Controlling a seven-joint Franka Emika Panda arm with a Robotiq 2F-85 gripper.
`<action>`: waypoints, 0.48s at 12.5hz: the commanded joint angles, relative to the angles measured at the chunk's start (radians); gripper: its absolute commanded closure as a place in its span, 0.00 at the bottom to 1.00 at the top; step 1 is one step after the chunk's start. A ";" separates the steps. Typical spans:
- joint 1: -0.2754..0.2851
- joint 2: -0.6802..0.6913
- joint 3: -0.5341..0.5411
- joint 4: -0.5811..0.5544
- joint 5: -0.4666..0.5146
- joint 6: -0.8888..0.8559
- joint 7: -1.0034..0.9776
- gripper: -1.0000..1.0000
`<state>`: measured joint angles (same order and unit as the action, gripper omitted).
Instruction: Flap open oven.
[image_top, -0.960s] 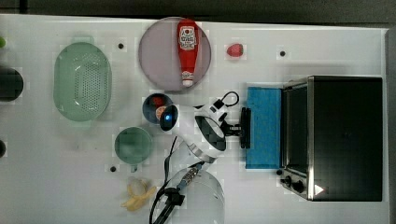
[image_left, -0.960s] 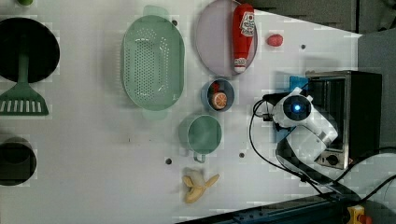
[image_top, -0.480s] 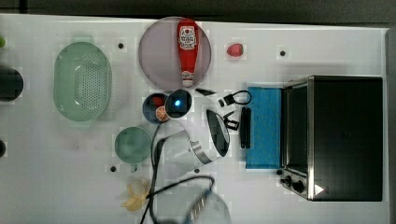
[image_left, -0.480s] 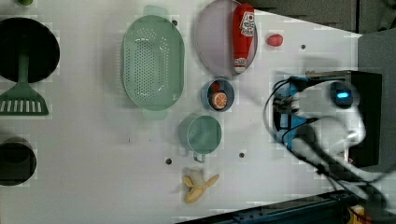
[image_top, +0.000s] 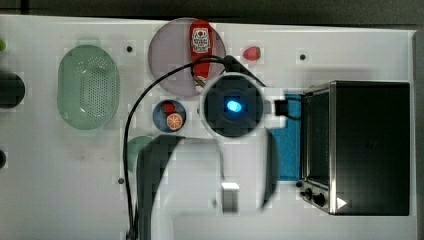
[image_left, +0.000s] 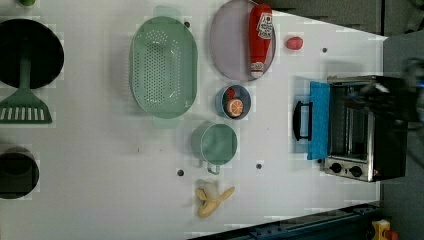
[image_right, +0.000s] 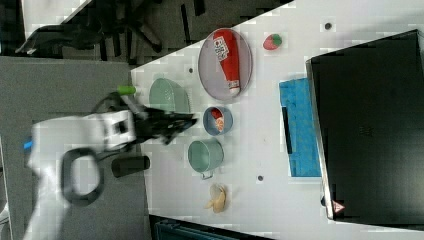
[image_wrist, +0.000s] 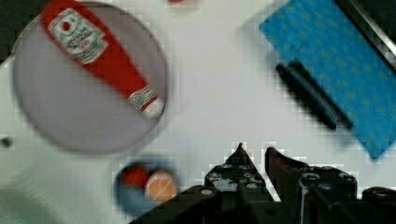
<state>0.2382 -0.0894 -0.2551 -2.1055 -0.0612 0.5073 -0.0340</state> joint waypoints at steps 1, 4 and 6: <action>-0.011 -0.042 -0.022 0.072 0.051 -0.196 0.049 0.83; -0.011 -0.115 -0.022 0.163 0.040 -0.284 0.049 0.83; -0.012 -0.143 -0.026 0.189 0.021 -0.342 0.075 0.83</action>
<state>0.2212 -0.2241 -0.2888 -1.9141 -0.0343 0.2024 -0.0175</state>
